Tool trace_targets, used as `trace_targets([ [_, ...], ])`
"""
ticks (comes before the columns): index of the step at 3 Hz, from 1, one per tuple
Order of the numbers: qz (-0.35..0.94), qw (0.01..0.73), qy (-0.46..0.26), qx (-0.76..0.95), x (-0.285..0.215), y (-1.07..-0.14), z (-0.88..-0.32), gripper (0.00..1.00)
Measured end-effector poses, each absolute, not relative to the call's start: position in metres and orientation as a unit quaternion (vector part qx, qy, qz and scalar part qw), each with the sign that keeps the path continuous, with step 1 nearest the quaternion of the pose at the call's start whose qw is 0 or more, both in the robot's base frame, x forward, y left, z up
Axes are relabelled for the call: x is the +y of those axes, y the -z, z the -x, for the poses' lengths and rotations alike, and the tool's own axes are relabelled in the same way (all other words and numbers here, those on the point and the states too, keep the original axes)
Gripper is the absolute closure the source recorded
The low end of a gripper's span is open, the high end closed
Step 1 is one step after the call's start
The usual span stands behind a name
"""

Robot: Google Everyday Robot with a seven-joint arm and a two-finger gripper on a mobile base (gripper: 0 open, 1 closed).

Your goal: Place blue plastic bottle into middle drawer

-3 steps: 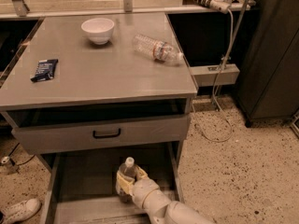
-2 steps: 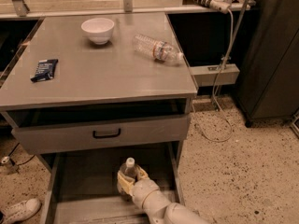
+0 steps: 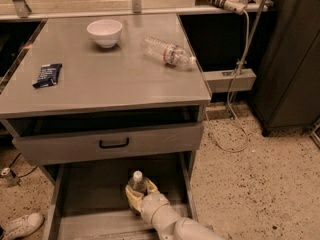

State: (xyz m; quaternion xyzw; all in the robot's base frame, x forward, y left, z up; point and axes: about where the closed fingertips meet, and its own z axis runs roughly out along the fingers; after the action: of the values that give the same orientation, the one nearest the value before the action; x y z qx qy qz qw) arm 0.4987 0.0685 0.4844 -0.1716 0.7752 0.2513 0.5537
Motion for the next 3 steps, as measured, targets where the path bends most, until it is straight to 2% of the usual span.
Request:
trace_targets([
  [3, 0.181, 0.543, -0.223, 0.79, 0.068, -0.469, -0.493, 1.0],
])
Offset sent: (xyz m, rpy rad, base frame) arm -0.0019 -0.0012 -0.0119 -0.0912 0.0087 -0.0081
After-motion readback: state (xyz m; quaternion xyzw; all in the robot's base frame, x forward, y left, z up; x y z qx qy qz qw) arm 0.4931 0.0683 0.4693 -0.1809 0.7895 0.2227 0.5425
